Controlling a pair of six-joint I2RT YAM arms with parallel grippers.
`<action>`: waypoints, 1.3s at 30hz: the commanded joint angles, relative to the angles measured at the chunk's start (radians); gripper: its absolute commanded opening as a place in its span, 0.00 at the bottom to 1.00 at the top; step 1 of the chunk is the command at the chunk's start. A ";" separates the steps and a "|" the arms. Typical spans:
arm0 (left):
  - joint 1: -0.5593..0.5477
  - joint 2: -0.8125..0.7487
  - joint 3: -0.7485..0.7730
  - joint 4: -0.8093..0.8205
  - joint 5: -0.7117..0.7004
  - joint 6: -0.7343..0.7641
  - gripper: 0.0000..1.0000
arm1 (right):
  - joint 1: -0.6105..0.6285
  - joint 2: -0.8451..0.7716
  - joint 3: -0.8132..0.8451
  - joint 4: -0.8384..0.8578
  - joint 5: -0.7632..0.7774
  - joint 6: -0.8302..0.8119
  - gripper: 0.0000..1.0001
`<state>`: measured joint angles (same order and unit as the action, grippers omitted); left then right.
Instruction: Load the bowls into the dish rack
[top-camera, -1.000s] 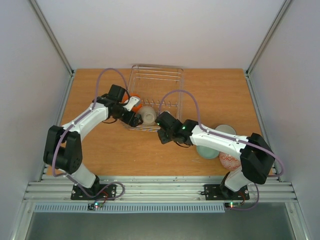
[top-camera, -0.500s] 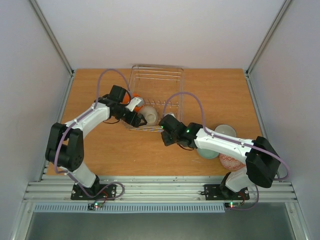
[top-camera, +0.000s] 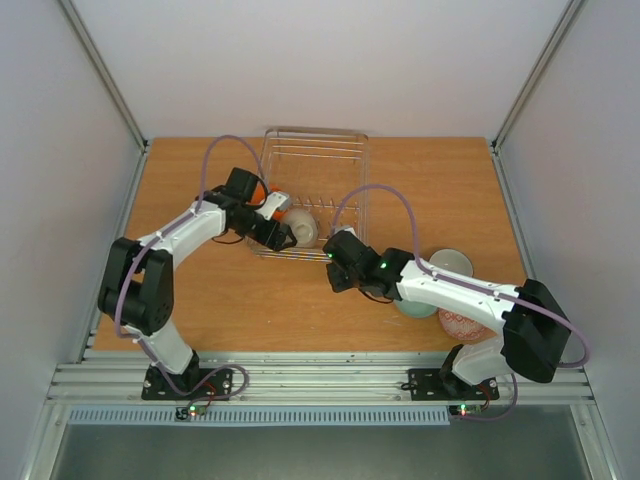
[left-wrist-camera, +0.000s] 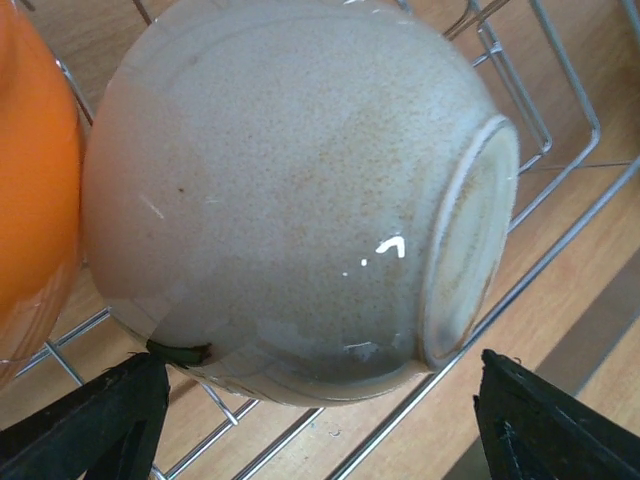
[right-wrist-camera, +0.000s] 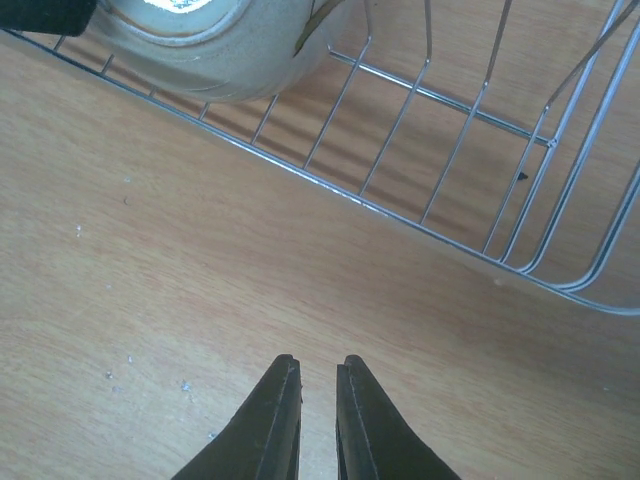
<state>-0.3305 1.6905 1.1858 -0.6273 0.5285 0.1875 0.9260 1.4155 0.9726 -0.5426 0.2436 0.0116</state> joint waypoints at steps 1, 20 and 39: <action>-0.014 0.054 -0.013 0.019 -0.115 -0.020 0.84 | 0.005 -0.033 -0.016 0.013 0.022 0.029 0.12; -0.137 0.059 -0.052 0.099 -0.311 -0.035 0.83 | 0.005 -0.058 -0.044 0.027 0.037 0.038 0.13; -0.139 -0.079 -0.139 0.174 0.008 -0.001 0.54 | 0.005 -0.053 -0.044 0.037 0.041 0.042 0.13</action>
<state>-0.4526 1.6367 1.0821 -0.4286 0.4435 0.1440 0.9260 1.3636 0.9283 -0.5228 0.2729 0.0406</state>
